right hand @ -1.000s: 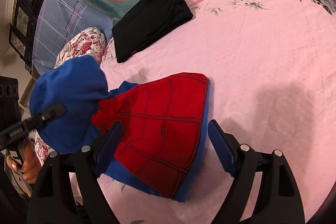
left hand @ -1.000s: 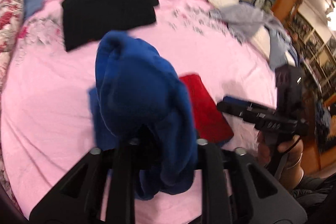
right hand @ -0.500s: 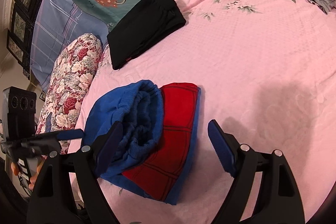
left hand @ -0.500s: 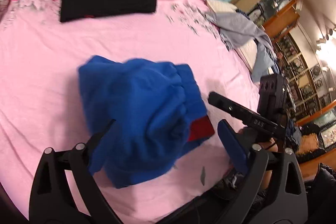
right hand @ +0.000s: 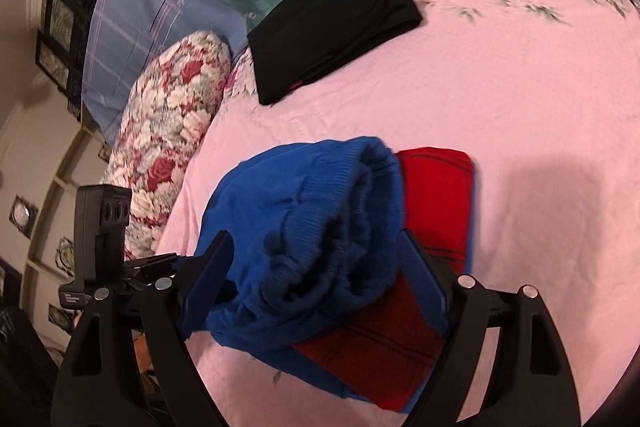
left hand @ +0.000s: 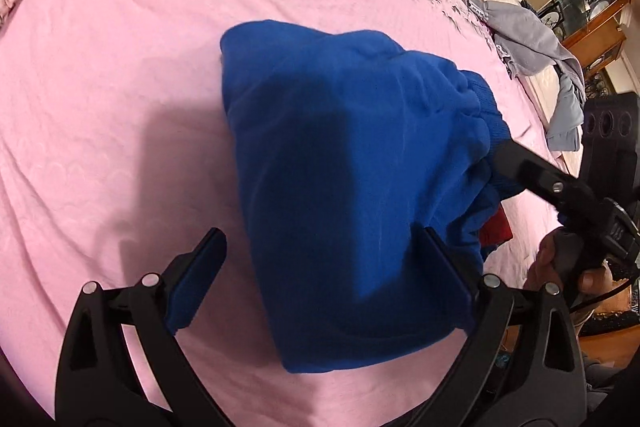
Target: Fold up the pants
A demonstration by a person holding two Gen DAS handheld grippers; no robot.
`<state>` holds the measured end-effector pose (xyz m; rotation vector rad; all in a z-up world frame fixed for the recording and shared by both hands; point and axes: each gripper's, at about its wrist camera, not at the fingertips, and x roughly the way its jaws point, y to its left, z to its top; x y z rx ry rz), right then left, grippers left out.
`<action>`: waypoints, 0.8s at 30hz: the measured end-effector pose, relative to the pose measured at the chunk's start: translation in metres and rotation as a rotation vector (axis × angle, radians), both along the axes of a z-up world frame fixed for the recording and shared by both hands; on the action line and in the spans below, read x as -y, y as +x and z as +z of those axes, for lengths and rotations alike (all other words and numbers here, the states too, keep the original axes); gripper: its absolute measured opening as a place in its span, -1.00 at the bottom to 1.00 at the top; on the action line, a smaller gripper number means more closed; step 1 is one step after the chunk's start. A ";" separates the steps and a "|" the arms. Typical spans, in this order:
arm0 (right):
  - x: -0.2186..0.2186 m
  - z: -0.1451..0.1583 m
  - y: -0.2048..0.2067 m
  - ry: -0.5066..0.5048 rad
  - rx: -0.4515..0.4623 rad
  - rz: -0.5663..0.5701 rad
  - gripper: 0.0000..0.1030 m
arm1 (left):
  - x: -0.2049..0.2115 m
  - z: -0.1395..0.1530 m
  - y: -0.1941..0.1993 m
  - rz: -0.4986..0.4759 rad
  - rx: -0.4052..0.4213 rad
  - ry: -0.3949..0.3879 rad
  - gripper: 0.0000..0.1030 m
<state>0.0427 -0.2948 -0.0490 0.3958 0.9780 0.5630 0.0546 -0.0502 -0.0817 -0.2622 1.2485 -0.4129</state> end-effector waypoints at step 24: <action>0.004 0.019 -0.024 -0.122 0.096 0.031 -0.62 | -0.022 0.002 0.011 0.109 0.003 -0.057 0.95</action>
